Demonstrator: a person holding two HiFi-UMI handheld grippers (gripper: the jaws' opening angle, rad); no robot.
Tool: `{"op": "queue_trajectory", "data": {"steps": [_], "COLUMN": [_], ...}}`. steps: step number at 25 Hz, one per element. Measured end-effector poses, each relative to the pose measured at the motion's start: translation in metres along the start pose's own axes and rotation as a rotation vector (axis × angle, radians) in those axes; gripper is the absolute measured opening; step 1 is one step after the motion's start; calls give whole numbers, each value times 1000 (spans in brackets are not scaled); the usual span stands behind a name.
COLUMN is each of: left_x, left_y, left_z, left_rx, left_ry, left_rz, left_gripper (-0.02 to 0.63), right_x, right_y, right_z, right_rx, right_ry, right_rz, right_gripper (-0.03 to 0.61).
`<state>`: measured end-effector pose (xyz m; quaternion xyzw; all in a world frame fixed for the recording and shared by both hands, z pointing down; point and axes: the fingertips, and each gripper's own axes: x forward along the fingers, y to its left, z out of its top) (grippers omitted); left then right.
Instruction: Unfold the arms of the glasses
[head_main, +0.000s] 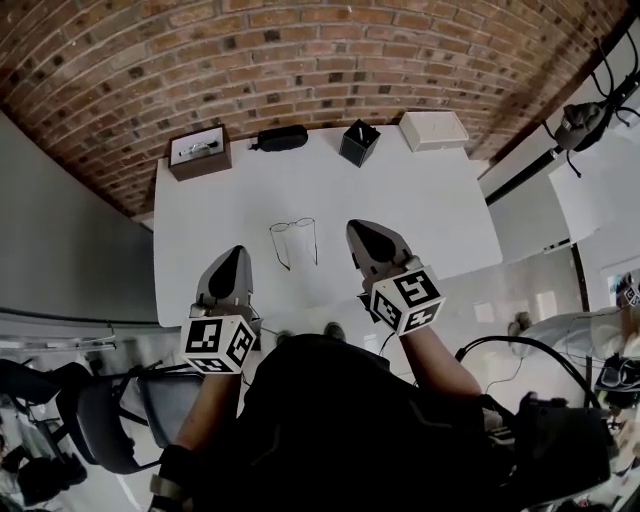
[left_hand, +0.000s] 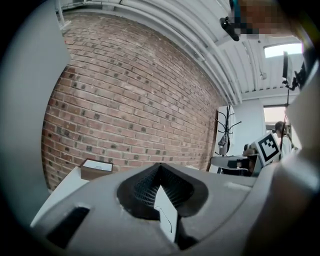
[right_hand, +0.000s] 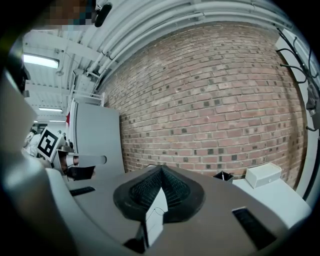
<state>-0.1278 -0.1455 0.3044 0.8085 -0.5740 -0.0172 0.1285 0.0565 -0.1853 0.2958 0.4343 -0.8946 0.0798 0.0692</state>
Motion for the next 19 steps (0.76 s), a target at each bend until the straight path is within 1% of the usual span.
{"op": "queue_trajectory", "data": {"steps": [4,8,11,15,19], "left_x": [-5,-7,-6,-9,-12], "left_y": [-3,-4,-8,-15,-23], "left_z": [-3,-10,-8,-6,-4], "left_rx": [-1,-21,-20,9,-9], "left_ry": [-20,-15,-21,-29,-35], "left_rz": [42,72,73,79,73], "left_gripper": [9,9,9,9,9], "right_x": [-4,-8,-10,-16,-22], "right_y": [0,-3,-8,-10,-13], "right_z": [0,3,6,9,11], "right_rx": [-23,-36,-31,-28,-23], "right_ry": [3,-8,-17,-32,-39], "right_rz": [21,28,24,24,24], "right_gripper": [8,8,8,8,8]}}
